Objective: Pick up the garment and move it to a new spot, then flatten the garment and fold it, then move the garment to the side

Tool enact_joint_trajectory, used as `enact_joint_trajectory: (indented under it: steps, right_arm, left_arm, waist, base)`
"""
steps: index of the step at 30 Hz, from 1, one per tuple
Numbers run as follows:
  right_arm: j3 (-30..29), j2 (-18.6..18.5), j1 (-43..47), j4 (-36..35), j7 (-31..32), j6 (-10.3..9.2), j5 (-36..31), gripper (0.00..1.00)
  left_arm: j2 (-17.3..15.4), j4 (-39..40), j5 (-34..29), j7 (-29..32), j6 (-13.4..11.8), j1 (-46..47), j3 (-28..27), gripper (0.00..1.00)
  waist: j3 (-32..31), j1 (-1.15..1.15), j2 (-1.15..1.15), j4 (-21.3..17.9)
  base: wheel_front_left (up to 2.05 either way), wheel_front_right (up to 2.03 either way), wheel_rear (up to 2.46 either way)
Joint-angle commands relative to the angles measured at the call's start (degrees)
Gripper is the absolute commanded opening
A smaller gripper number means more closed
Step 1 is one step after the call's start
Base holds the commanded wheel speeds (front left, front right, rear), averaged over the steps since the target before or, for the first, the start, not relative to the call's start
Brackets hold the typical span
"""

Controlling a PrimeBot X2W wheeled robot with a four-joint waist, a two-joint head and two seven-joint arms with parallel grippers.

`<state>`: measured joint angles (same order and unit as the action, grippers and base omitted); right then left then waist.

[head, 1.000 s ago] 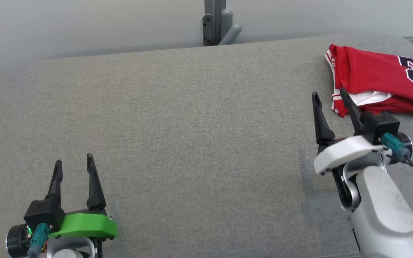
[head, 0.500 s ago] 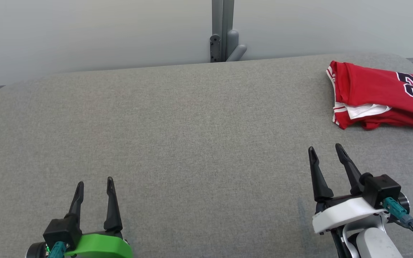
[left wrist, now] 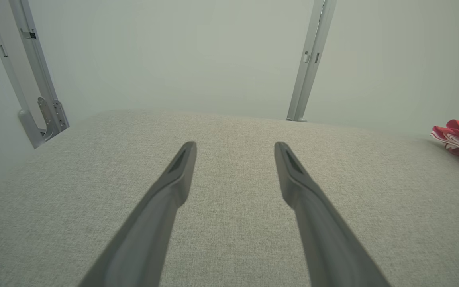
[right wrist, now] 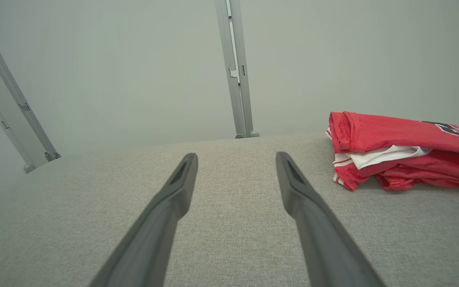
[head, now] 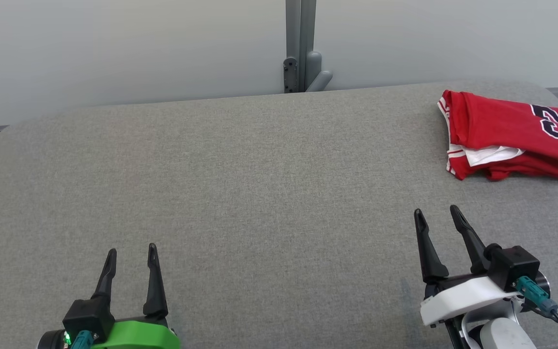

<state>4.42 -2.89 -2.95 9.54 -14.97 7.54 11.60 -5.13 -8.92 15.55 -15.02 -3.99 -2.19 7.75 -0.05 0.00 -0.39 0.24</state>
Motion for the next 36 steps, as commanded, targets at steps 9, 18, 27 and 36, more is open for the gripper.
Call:
enact_joint_trajectory:
  steps: [9, 18, 27, 36]
  right_arm:
    - [-0.57, -0.03, 0.84, 0.18, 0.54, -0.11, -0.03, 1.00]
    - [-0.47, 0.14, 1.09, 1.61, 0.53, 0.00, 0.06, 0.00]
    - [-1.18, -0.23, 0.35, 2.25, 2.48, -0.01, 11.14, 0.00]
    - [-1.75, -0.51, -0.43, 2.73, 3.98, -0.01, 19.38, 0.00]
  left_arm:
    - [0.19, -0.34, -0.79, -0.18, 0.28, -0.74, -0.26, 1.00]
    - [0.43, -2.60, -0.47, 0.40, 0.04, -0.27, -0.04, 0.00]
    - [0.68, -3.89, 9.51, 3.72, 1.56, 1.78, -2.32, 0.00]
    - [0.86, -4.63, 17.04, 6.08, 2.69, 3.25, -3.91, 0.00]
  waist:
    - [-0.13, 0.00, 0.39, 0.22]
    - [-0.21, 0.00, 0.00, 0.32]
    - [-0.18, 0.00, 0.03, 0.28]
    - [-0.16, 0.00, 0.06, 0.24]
  base:
    - [0.00, 0.00, 0.00]
    - [0.00, 0.00, 0.00]
    - [0.00, 0.00, 0.00]
    - [0.00, 0.00, 0.00]
